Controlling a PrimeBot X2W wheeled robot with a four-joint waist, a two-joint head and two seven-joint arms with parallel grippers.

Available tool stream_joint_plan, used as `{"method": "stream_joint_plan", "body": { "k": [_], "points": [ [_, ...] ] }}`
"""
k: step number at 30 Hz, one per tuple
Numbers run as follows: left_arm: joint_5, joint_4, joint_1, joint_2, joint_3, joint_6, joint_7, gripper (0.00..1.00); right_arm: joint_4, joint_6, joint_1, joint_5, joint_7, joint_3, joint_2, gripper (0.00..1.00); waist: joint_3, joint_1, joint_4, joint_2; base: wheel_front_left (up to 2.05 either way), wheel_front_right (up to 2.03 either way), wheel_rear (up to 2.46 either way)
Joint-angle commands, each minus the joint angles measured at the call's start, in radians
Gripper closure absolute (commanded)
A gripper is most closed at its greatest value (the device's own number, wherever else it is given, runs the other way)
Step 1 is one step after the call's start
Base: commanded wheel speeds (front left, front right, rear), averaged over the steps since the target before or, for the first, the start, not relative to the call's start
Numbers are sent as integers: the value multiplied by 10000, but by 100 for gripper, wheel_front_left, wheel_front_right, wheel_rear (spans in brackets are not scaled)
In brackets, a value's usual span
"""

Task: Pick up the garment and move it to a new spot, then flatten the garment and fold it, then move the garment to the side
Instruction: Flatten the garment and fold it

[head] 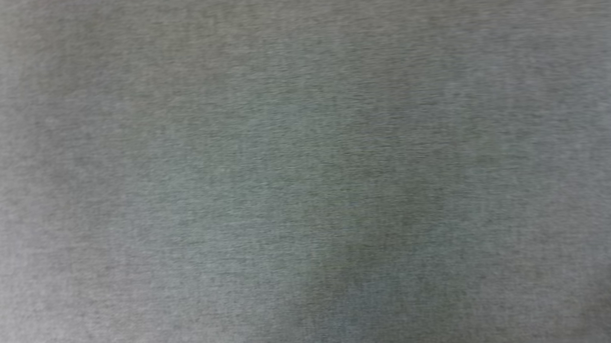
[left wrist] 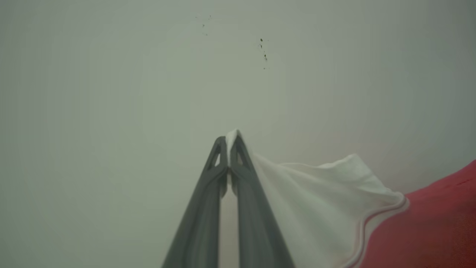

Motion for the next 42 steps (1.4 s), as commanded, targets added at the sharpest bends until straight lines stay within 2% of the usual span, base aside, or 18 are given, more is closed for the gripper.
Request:
{"method": "stream_joint_plan", "body": {
  "k": [1, 5, 12, 17, 26, 30, 37, 42],
  "points": [
    [33, -2, 374, -120, -25, -38, -65, 100, 128, -7, 391, 37, -147, 117, -78, 100, 48, -2, 168, 0, 0, 0, 0],
    [235, -491, 1893, -434, 176, 9, -80, 100, 493, -7, 1455, 231, -488, 370, -54, 100, -245, -2, 307, 0, 0, 0, 0],
    [554, -1415, 5673, -973, 277, 16, -64, 100, 836, -7, 3864, 604, -1166, 865, 35, 100, -1559, -2, 355, 0, 0, 0, 0],
    [721, -2368, 8442, -1105, 408, 352, -63, 100, 792, -10, 5824, 877, -1374, 1646, -340, 100, -2783, -2, 417, 0, 0, 0, 0],
    [765, -3241, 12799, -437, -90, 659, 184, 100, 79, -7, 9351, 2392, -1327, 2266, -924, 100, -4782, -2, 761, 0, 0, 0, 0],
    [627, -3594, 14051, -184, -310, 781, 624, 100, -299, -7, 10529, 2824, -1250, 2283, -1080, 100, -5289, -2, 908, 0, 0, 0, 0],
    [105, -4484, 16493, 232, -814, 929, 1556, 100, -982, -7, 12995, 3432, -937, 1889, -1286, 100, -6163, -2, 1147, 0, 0, 0, 0],
    [-304, -5247, 17852, 527, -1107, 973, 2150, 100, -1608, -7, 14517, 3639, -625, 1376, -1343, 100, -6389, -2, 1151, 0, 0, 0, 0]
  ]
}}
